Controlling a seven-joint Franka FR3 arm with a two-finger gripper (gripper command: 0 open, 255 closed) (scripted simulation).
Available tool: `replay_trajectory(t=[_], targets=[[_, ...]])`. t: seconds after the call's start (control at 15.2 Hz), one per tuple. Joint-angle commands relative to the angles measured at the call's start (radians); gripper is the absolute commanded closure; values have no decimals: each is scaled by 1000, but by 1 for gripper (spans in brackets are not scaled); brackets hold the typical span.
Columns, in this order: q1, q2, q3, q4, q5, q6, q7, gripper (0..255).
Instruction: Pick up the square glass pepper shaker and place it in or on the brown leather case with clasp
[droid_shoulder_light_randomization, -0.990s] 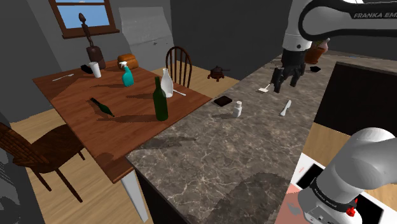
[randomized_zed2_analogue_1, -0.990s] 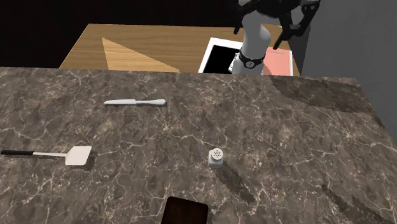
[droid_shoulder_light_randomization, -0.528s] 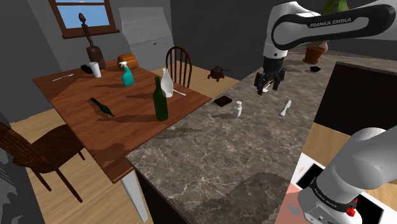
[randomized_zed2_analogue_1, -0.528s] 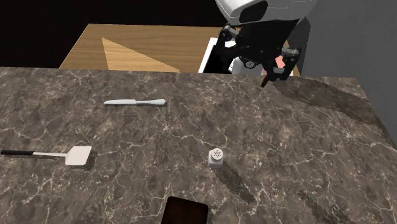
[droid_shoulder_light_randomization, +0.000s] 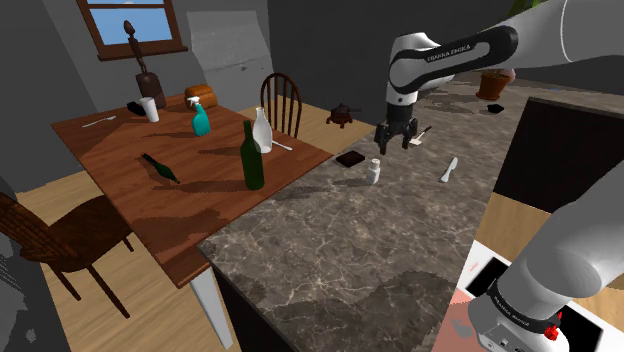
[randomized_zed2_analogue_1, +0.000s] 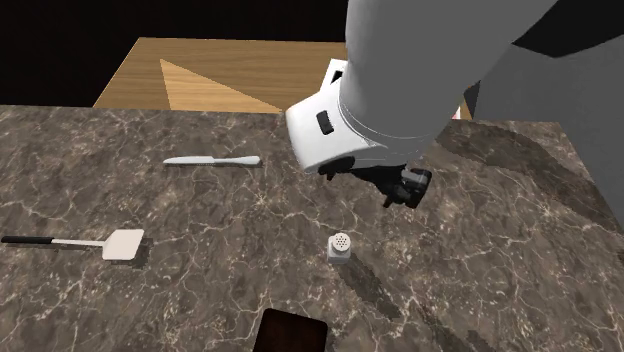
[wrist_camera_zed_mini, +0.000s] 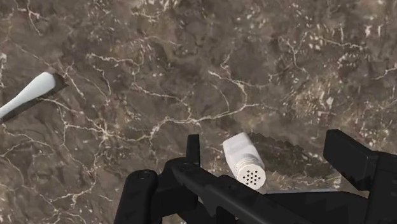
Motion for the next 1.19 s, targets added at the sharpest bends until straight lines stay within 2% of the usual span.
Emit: replay_trajectory(t=[0.0,0.33,0.79,1.12], targets=[[0,85,-6,59,20,19,-10,0],[-8,262,-11,185,67,51,-32,0],[-7,288,-9,112,73,149,-36,0],[-7,288,-9,112,73,149,-36,0]])
